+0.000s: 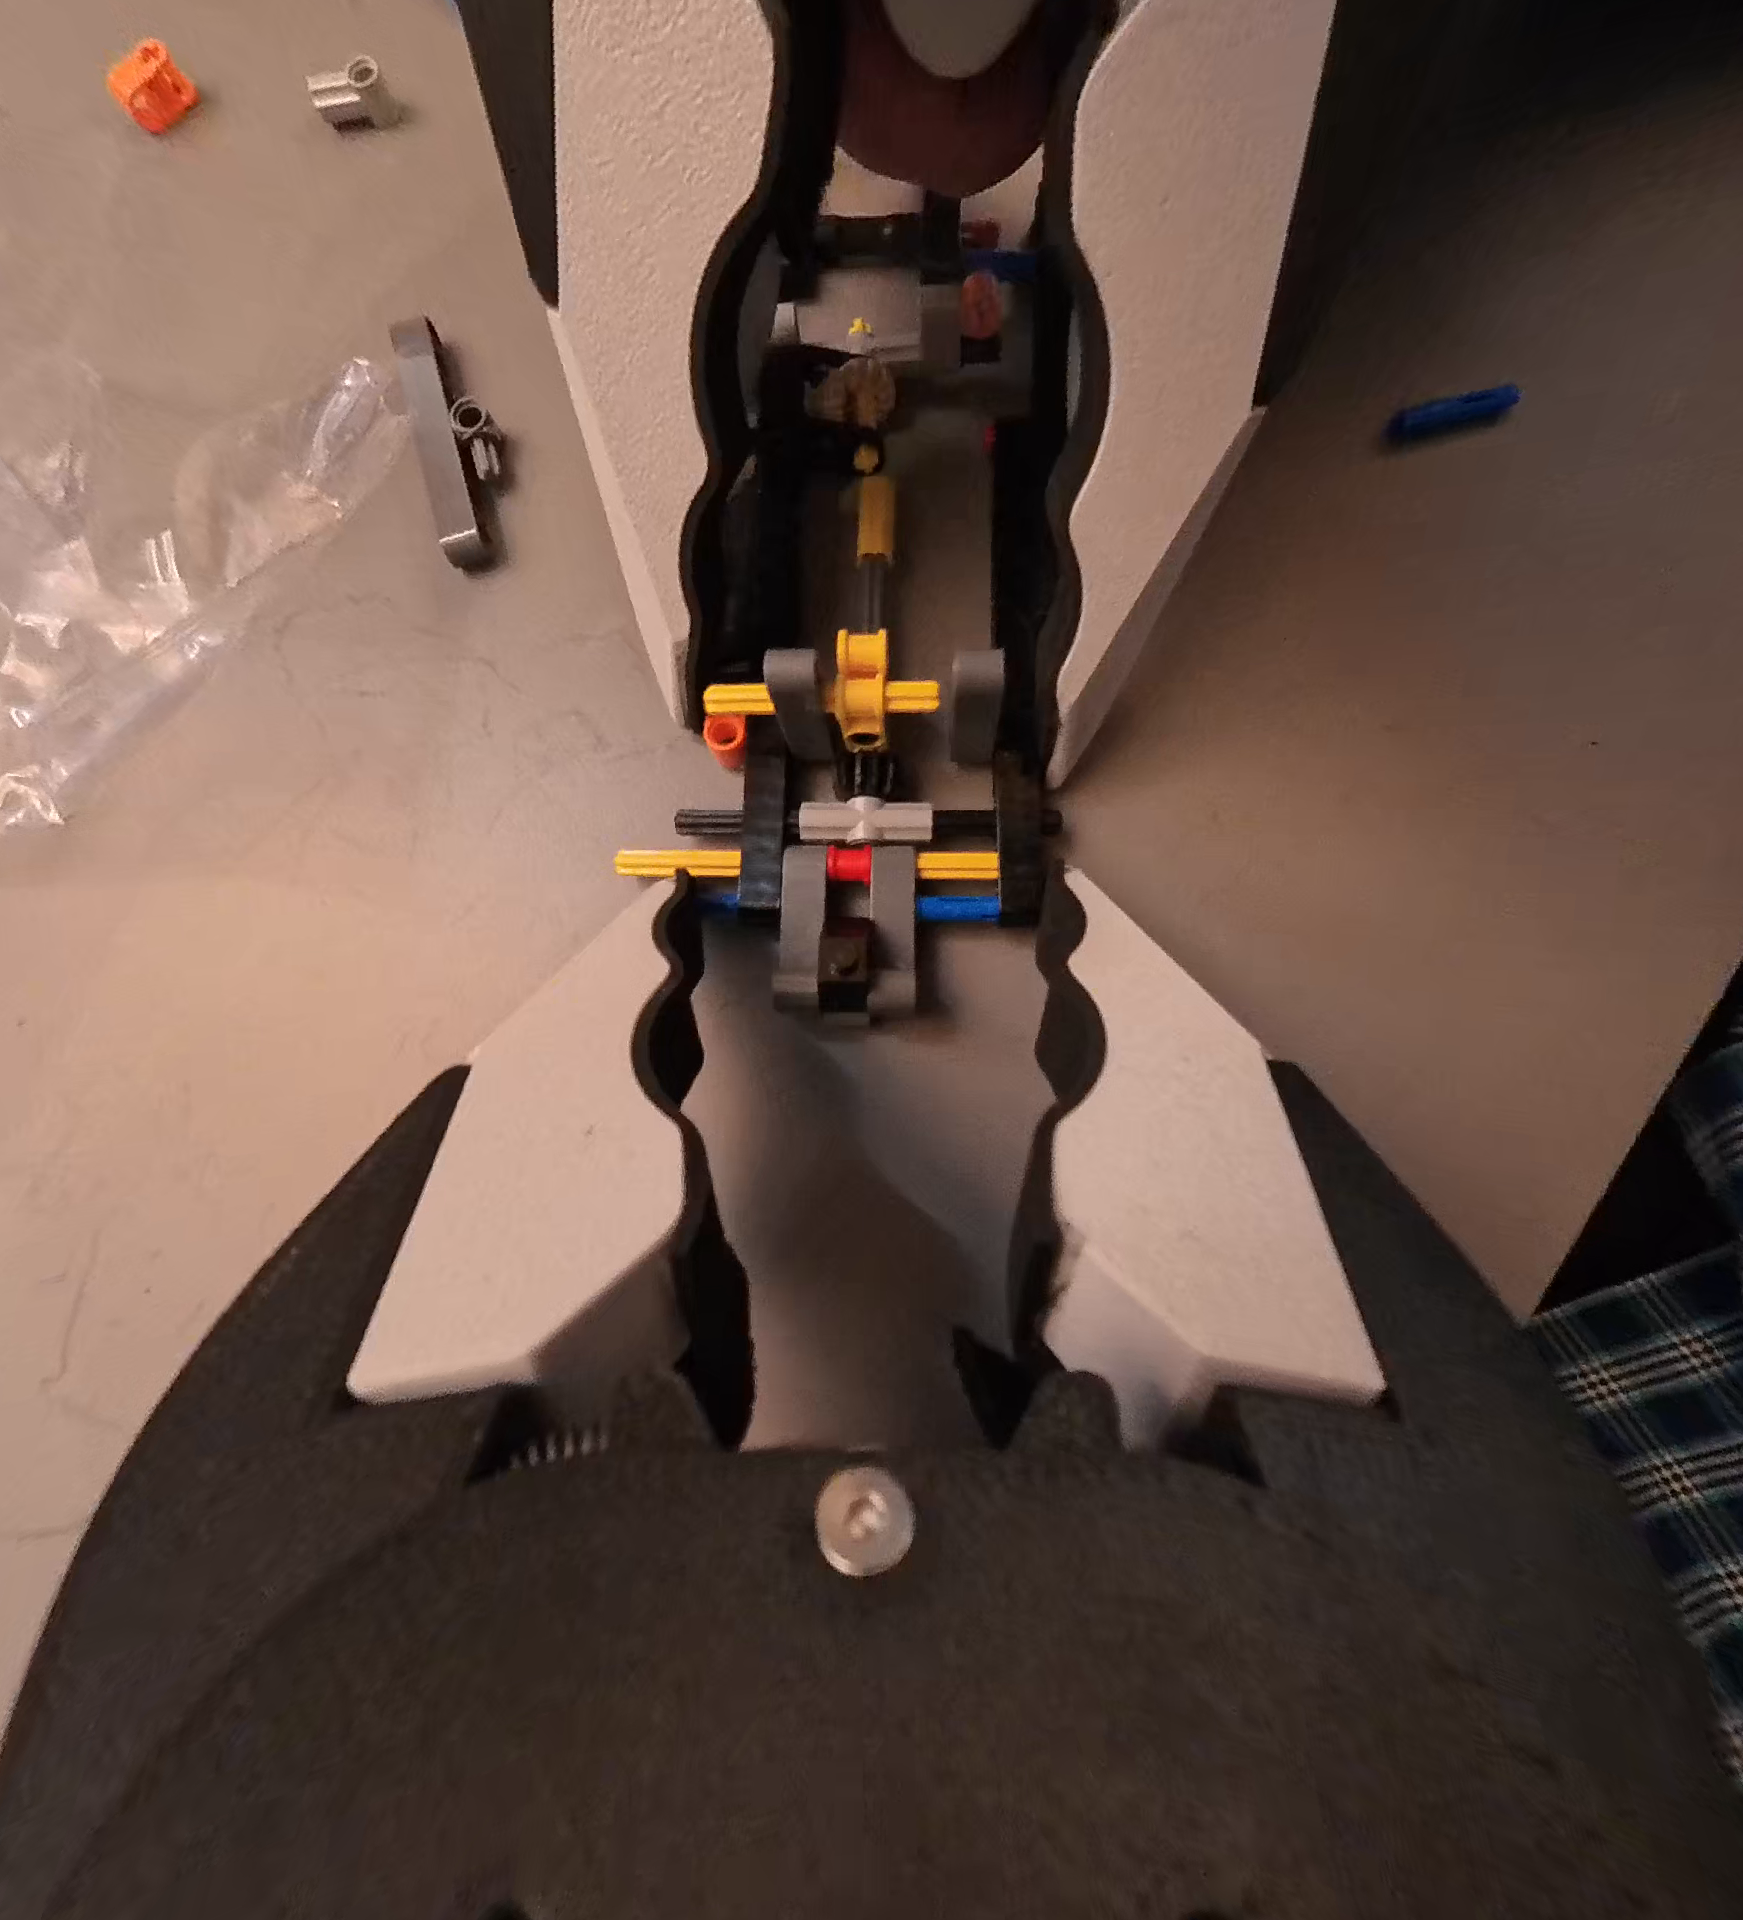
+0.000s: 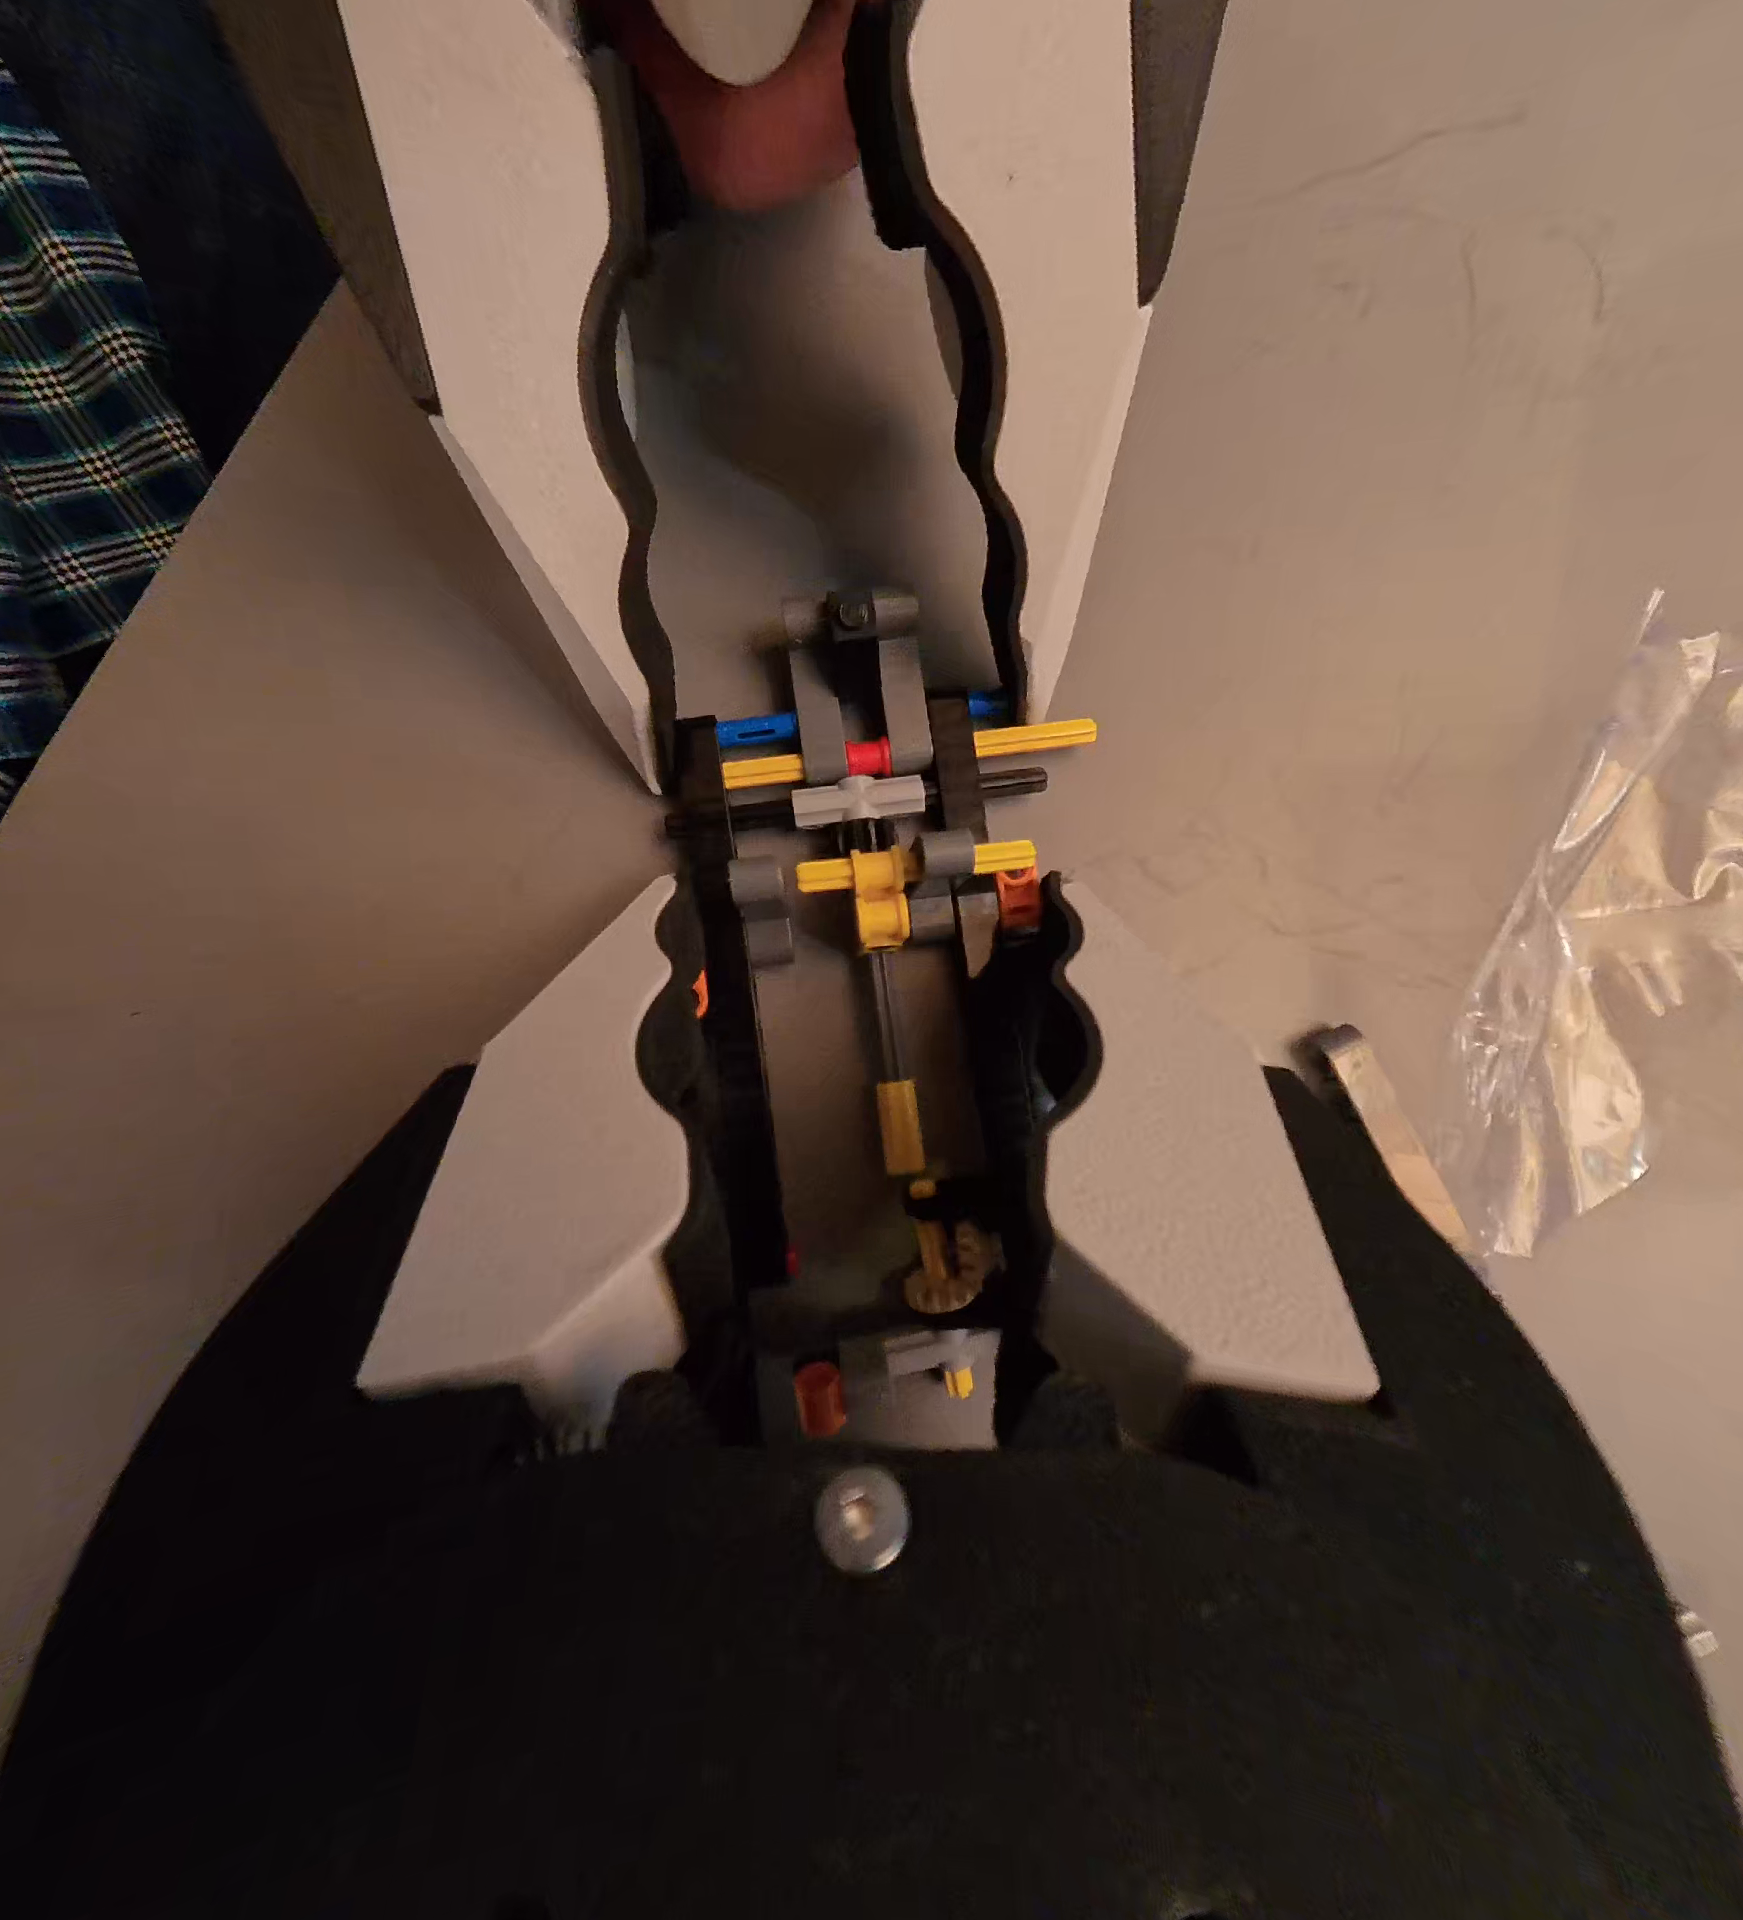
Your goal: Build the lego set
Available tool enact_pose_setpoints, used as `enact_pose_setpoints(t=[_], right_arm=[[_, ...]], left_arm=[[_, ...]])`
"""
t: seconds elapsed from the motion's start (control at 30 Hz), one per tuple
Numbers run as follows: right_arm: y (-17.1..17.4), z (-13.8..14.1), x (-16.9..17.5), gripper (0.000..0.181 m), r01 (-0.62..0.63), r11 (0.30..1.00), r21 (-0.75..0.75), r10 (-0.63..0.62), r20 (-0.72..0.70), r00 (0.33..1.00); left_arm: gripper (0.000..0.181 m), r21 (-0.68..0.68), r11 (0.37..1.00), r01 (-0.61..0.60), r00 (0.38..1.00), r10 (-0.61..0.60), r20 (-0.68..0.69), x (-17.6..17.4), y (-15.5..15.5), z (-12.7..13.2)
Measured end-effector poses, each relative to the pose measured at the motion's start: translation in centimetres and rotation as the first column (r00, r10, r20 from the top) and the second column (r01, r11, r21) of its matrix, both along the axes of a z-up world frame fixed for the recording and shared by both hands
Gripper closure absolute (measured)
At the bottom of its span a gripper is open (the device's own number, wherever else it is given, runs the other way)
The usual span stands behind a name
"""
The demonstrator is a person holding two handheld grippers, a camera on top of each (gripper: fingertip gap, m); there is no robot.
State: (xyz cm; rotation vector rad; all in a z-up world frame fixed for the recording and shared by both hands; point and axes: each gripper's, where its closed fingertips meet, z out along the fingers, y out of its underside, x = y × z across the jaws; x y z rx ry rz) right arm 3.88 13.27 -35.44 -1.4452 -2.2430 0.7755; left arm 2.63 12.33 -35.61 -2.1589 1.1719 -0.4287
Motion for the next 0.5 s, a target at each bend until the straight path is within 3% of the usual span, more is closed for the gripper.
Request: enact_pose_setpoints(t=[0.27,0.5], right_arm=[[-0.03,-0.03,0.00,0.118,0.003,1.000,0.002,-0.003,0.005,1.000],[-0.23,0.03,-0.02,0.117,-0.005,1.000,0.019,0.006,-0.016,1.000]], left_arm=[[0.119,0.008,1.000,-0.006,1.000,0.006,0.008,0.09,-0.02,0.01],[0.114,0.016,0.998,0.058,0.998,-0.058,0.023,-0.08,-0.52,0.03]])
